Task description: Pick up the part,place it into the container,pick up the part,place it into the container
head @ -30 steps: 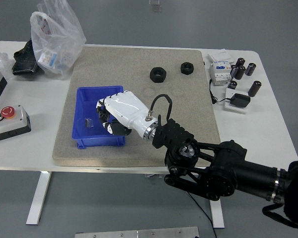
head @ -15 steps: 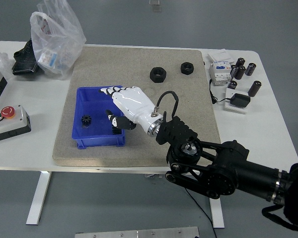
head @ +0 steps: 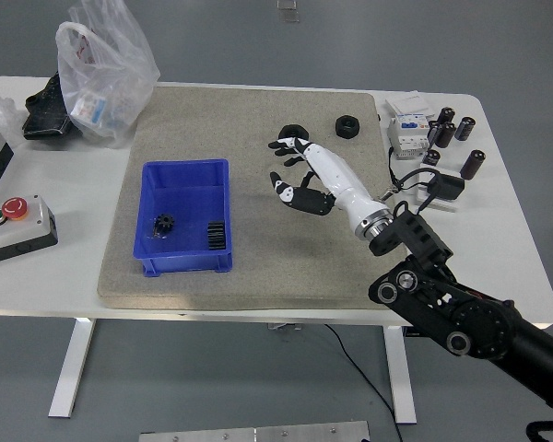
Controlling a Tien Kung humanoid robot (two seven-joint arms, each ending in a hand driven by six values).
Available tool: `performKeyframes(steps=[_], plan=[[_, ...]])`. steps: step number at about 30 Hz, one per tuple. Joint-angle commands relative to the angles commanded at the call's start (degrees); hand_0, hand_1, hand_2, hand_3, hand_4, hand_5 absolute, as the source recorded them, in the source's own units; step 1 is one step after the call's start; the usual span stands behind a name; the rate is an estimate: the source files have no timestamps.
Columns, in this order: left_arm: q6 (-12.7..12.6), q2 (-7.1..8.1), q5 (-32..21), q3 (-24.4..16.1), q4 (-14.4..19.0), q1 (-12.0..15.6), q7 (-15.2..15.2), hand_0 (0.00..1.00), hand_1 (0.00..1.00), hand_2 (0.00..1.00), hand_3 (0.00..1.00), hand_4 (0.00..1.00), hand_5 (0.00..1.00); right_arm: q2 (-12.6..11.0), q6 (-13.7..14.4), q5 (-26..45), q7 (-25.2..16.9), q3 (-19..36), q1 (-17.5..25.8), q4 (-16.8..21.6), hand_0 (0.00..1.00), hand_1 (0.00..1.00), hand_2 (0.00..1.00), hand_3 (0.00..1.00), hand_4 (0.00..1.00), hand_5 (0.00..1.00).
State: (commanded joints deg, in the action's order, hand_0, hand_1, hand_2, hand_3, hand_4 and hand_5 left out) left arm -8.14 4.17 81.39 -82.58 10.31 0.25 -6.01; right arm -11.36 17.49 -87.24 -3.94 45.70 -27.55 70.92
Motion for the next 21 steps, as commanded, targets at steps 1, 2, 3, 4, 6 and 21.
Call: performKeyframes(steps=[1, 2, 3, 4, 6, 21], plan=[[0.0, -0.06, 0.0, 0.0, 0.0, 0.0, 0.1, 0.673, 0.585, 0.566, 0.634, 0.627, 0.239, -0.3, -1.2, 2.4, -1.9, 2.1, 1.6, 0.2, 0.648, 0.682, 0.714, 0.693, 0.632, 0.324], [0.0, -0.11, 0.0, 0.0, 0.0, 0.0, 0.1, 0.673, 0.585, 0.566, 0.634, 0.627, 0.239, -0.5, -2.4, 4.3, -3.5, 3.8, 3.0, 0.4, 0.648, 0.682, 0.714, 0.693, 0.632, 0.324], [0.0, -0.19, -0.1, 0.0, 0.0, 0.0, 0.2, 0.673, 0.585, 0.566, 0.634, 0.627, 0.239, -0.8, -3.7, 6.7, -5.4, 5.8, 4.5, 0.5, 0.648, 0.682, 0.714, 0.693, 0.632, 0.324], [0.0, -0.24, -0.2, 0.0, 0.0, -0.1, 0.3, 0.673, 0.585, 0.566, 0.634, 0.627, 0.239, -1.1, -5.0, 9.1, -7.1, 7.6, 6.1, 0.7, 0.648, 0.682, 0.714, 0.693, 0.632, 0.324], [0.0, -0.32, -0.3, 0.1, 0.0, 0.0, 0.4, 0.673, 0.585, 0.566, 0.634, 0.627, 0.239, -1.6, -7.3, 13.2, -9.9, 10.6, 8.9, 1.1, 0.707, 0.709, 0.73, 0.708, 0.725, 0.475], [0.0, -0.21, -1.3, 0.8, 0.0, 0.0, 0.8, 0.673, 0.571, 0.561, 0.634, 0.628, 0.24, -0.9, -13.3, 42.6, -20.3, 18.7, 18.7, -2.7, 0.741, 0.722, 0.734, 0.692, 0.787, 0.597]])
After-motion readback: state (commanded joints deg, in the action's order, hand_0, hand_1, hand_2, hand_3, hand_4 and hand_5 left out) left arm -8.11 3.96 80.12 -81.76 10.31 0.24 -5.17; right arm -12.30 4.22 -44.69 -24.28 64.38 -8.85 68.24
